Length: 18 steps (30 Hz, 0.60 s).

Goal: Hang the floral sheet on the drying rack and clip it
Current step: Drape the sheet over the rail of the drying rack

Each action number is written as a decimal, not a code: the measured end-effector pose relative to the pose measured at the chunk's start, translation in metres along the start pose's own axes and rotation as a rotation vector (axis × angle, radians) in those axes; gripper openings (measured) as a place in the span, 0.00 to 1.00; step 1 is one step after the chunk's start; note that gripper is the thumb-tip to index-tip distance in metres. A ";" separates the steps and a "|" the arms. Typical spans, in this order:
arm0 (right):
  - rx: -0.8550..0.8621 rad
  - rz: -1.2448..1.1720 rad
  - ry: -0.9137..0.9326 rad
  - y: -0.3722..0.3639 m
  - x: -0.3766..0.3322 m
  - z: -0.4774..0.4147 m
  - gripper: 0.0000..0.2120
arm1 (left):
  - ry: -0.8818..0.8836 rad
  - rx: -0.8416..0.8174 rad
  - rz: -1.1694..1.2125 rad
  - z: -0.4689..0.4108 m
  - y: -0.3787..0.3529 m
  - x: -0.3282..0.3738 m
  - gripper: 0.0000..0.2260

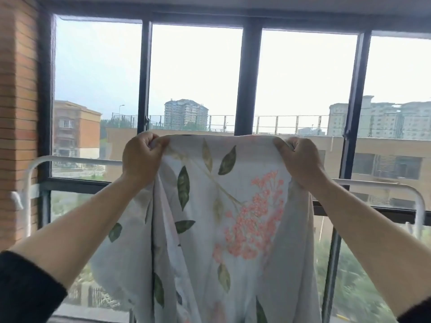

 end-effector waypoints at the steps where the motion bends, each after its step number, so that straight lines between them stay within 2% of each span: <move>1: -0.010 -0.004 -0.004 -0.002 0.002 0.002 0.25 | 0.019 -0.017 -0.033 0.003 -0.003 -0.002 0.16; 6: -0.020 -0.032 -0.046 -0.002 0.019 0.012 0.27 | 0.064 -0.121 -0.084 0.020 -0.026 0.015 0.13; 7: -0.023 -0.038 -0.041 0.000 0.018 0.012 0.27 | 0.049 -0.169 -0.080 0.023 -0.033 0.024 0.17; 10: -0.048 -0.069 -0.026 0.002 0.011 0.009 0.25 | -0.021 -0.363 0.009 0.039 -0.058 0.062 0.38; 11: -0.063 -0.095 -0.019 0.000 0.008 0.007 0.25 | -0.045 -0.398 0.051 0.046 -0.066 0.076 0.41; 14: -0.103 -0.193 0.025 -0.002 -0.004 0.005 0.25 | -0.039 -0.486 0.188 0.057 -0.091 0.104 0.35; 18: -0.140 -0.269 0.051 0.002 -0.015 0.005 0.23 | 0.092 -0.570 0.413 0.064 -0.108 0.109 0.22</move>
Point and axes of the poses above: each hand's wrist, its own z-axis away from the middle knuckle, its own y-axis out of the back of the hand, x = y × z, the point moved 5 cm from there along -z, towards the middle knuckle
